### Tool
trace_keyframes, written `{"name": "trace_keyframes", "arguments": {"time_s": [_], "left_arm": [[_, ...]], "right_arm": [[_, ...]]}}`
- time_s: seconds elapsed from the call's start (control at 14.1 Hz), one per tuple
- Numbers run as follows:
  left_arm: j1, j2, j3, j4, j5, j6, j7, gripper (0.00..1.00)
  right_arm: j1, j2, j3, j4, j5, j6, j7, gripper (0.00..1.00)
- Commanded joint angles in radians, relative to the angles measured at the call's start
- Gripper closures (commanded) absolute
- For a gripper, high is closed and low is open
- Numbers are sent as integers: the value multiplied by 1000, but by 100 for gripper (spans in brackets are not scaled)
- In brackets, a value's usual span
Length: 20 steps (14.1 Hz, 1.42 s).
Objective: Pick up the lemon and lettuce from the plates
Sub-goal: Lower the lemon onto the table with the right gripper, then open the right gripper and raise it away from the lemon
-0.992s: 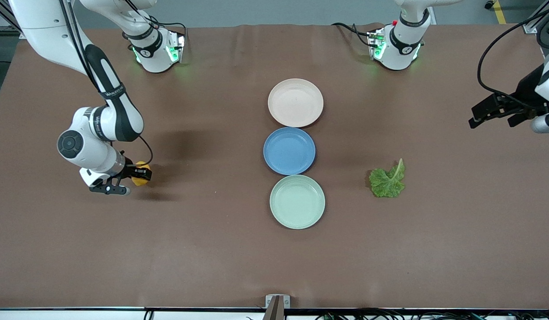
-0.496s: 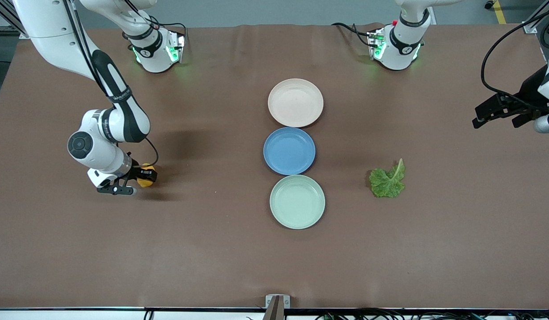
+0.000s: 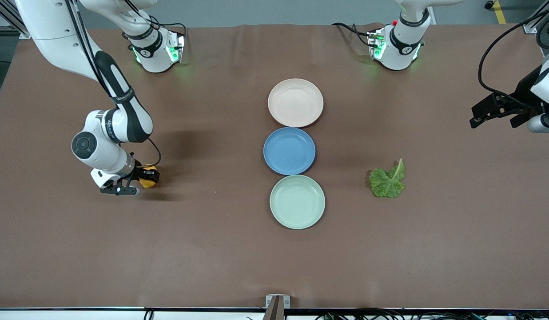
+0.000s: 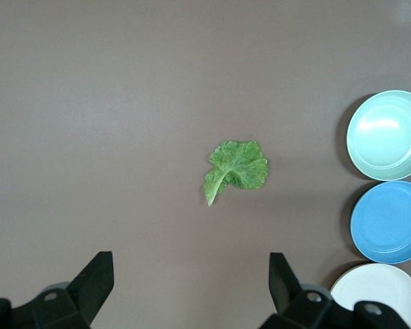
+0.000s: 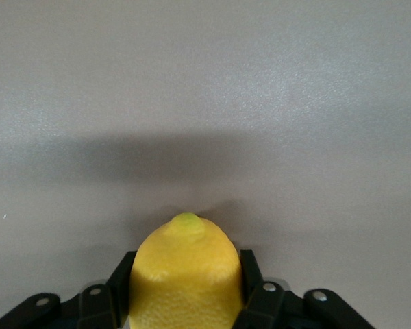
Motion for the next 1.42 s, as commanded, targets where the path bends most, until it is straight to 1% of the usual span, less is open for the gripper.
{"name": "trace_keyframes", "arguments": {"time_s": [0.0, 0.07, 0.14, 0.21, 0.35, 0.5, 0.64, 0.78, 0.92, 1.06, 1.2, 1.35], "left_arm": [[-17, 13, 13, 34, 20, -28, 16, 0], [-18, 13, 13, 34, 20, -28, 16, 0], [-26, 13, 16, 34, 20, -28, 16, 0], [-35, 13, 31, 34, 20, -28, 16, 0], [-34, 10, 34, 34, 20, -28, 19, 0], [-27, 7, 33, 34, 17, -28, 21, 0], [-29, 6, 33, 34, 17, -28, 20, 0], [-29, 4, 31, 34, 16, -28, 19, 0], [-27, 3, 33, 34, 13, -28, 6, 0], [-26, 3, 33, 36, 11, -28, 10, 0], [-26, 1, 33, 36, 11, -28, 6, 0], [-26, 1, 31, 36, 7, -28, 6, 0]], "right_arm": [[6, -6, 0, -1, 17, 2, -10, 0], [6, -12, 0, 10, 16, -5, -19, 0], [4, -23, 0, 23, 15, -38, -29, 0], [4, -38, -1, 54, 13, -99, -30, 0], [1, -70, -4, 140, 6, -292, -26, 0], [-6, -101, -10, 209, 0, -423, -30, 0], [-22, -136, -10, 258, -35, -527, -30, 0], [-29, -167, -10, 278, -71, -607, -30, 0], [-42, -219, -10, 281, -95, -669, -30, 0], [-71, -262, -9, 310, -106, -741, -39, 0], [-97, -264, -9, 422, -106, -878, -50, 0], [-115, -265, -7, 494, -106, -951, -52, 0]]}}
